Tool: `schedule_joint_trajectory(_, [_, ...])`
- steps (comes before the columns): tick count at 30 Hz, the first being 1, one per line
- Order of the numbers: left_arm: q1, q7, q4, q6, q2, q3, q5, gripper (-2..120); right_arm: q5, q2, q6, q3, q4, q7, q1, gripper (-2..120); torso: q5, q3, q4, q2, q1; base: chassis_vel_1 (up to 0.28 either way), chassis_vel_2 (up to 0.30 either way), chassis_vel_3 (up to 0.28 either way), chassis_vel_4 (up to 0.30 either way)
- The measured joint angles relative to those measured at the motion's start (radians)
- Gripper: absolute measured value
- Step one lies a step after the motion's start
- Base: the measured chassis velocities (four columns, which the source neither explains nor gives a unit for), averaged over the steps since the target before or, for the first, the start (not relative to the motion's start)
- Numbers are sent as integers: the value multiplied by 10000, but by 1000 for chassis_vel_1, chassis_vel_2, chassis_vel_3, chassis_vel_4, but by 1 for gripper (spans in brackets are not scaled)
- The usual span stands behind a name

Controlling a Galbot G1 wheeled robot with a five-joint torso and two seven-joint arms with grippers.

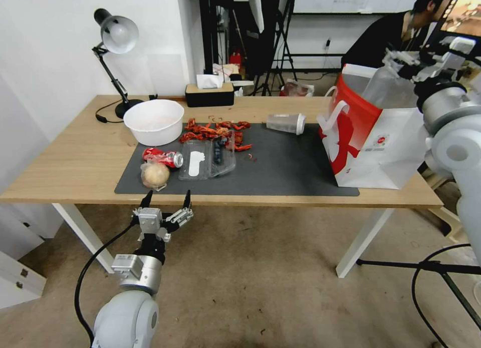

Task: Pick up the trash from the table and place it into the takeout bag.

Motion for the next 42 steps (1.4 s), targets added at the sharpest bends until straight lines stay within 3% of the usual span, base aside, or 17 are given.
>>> schedule_joint_trajectory(4, [13,3,0,-44,21,1,0,100,-854,-87,1314,-5,800,-1442,-1469,100,1,0,-1,0,0,0,0,0,0])
schedule_joint_trajectory(7, [14,5,4,-51,30,0,-1,100,-1455,-73,1628,-2,1139,-1812,-2164,100,4,0,-4,0,0,0,0,0,0])
schedule_joint_trajectory(8, [10,7,15,-58,37,-3,-1,100,-2202,16,1870,-3,1465,-1983,-2759,100,2,0,-4,0,-1,0,0,0,0])
schedule_joint_trajectory(13, [-27,8,45,-64,54,-15,-9,100,-4390,503,2436,-44,2106,-1982,-4310,100,0,0,0,1,-1,0,0,0,0])
schedule_joint_trajectory(18, [-59,8,85,-64,70,-32,-23,100,-5527,809,2683,-34,2288,-1800,-5363,100,1,0,-3,0,-1,0,0,0,0])
schedule_joint_trajectory(22, [-169,8,224,-72,103,-61,-57,100,-6966,1745,3503,-42,2349,-1266,-7319,100,3,0,-2,0,-1,0,0,0,0])
schedule_joint_trajectory(33, [-317,1,394,-131,213,-75,-89,100,-8184,3159,4874,-552,1385,-757,-9236,100,1,0,-2,-1,-1,0,0,0,0])
schedule_joint_trajectory(42, [-316,-8,446,-229,306,-117,-97,100,-8594,3649,5358,-1072,764,-463,-9596,100,1,0,-1,-1,-2,0,0,0,0])
